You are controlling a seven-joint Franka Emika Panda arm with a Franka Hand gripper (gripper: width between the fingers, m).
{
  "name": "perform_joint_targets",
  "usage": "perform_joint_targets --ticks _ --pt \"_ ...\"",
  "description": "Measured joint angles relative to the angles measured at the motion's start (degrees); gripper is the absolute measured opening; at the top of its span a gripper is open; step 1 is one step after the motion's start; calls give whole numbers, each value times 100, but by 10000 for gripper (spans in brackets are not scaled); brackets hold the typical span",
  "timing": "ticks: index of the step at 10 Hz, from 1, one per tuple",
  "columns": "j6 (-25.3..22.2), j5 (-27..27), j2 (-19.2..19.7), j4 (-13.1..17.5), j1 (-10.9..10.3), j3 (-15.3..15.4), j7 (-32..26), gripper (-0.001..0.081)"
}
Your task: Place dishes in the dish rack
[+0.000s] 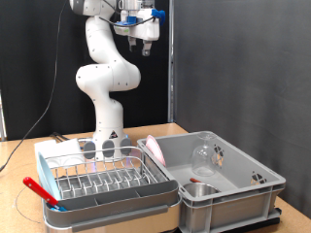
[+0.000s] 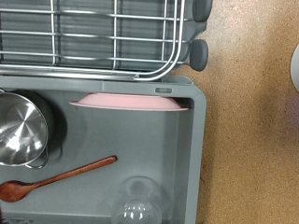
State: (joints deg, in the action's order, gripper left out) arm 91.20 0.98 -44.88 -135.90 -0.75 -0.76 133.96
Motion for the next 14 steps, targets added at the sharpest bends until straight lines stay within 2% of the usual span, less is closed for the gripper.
perform_joint_targets --ticks 1,6,7,8,10,12,14 --pt "47 68 0 -1 -49 -26 -296 808" --pt "169 24 118 17 -778 -466 -3226 808" --pt "177 37 106 16 -744 -445 -3023 808" --pt "220 201 74 12 -826 -495 -3475 808" --pt "346 286 14 2 -1145 -691 -4624 808" --pt "532 84 40 -112 -1368 -723 -5791 808" --pt "564 -195 318 -144 -1552 -817 -6934 808"
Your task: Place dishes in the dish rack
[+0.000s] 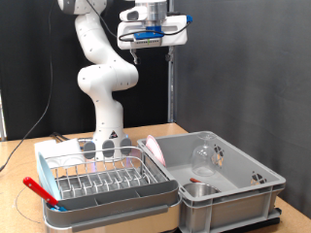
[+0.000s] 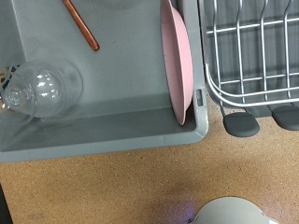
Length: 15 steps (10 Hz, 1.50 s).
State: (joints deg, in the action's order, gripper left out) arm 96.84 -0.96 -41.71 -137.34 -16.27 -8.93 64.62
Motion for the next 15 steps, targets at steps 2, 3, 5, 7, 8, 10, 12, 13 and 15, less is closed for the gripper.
perform_joint_targets --ticks 2,3,5,7,8,10,12,13,15 --pt "9 65 -53 -10 18 -7 89 808" --pt "47 37 -92 -59 -26 -44 -360 808" --pt "270 -232 -88 -266 -89 -108 -1288 808" --pt "453 -505 72 -459 -82 -107 -1511 808" --pt "589 -579 175 -549 -70 -106 -1514 808" --pt "761 -591 303 -665 -42 -104 -1355 808" --pt "758 -575 296 -669 -50 -112 -1499 808" --pt "758 -566 288 -695 -50 -122 -1645 808" --pt "1054 -613 299 -971 -40 -104 -1627 808"
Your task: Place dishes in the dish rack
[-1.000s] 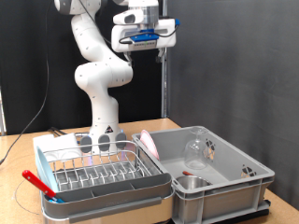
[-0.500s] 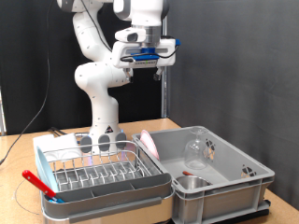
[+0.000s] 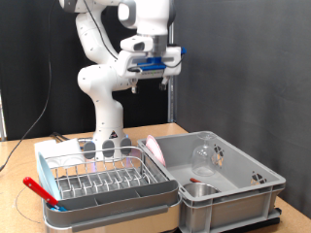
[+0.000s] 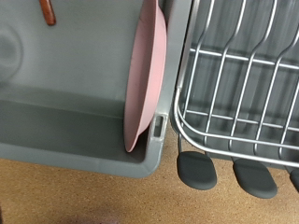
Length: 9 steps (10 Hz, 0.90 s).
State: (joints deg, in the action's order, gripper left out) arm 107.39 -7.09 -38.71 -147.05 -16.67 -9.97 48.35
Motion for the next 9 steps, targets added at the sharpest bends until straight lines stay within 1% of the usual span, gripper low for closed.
perform_joint_targets --ticks 2,3,9 --pt "363 -41 130 -326 13 67 352 808" --pt "542 -57 242 -438 16 103 484 808" --pt "1726 -475 871 -1119 37 303 967 808"
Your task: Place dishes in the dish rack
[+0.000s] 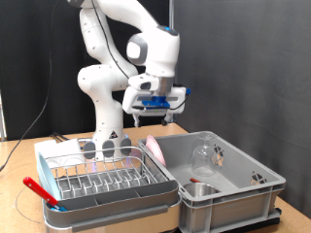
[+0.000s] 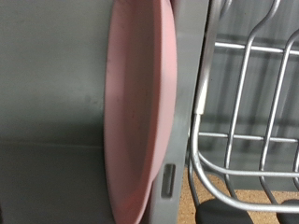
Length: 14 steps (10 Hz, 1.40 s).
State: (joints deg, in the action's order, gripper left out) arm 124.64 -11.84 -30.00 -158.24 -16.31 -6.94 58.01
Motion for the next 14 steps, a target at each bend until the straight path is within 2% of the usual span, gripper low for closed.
perform_joint_targets --ticks 3,9,10,11,12,13,14 --pt "562 -213 340 -178 69 20 272 808" --pt "1297 -400 1028 -182 139 26 508 808" --pt "1318 -400 1067 -181 135 26 509 721" --pt "1318 -397 1071 -180 132 26 509 721" --pt "1319 -388 1071 -180 130 26 508 586" --pt "1321 -380 1071 -179 128 26 508 586" --pt "1324 -374 1071 -176 128 26 508 412"
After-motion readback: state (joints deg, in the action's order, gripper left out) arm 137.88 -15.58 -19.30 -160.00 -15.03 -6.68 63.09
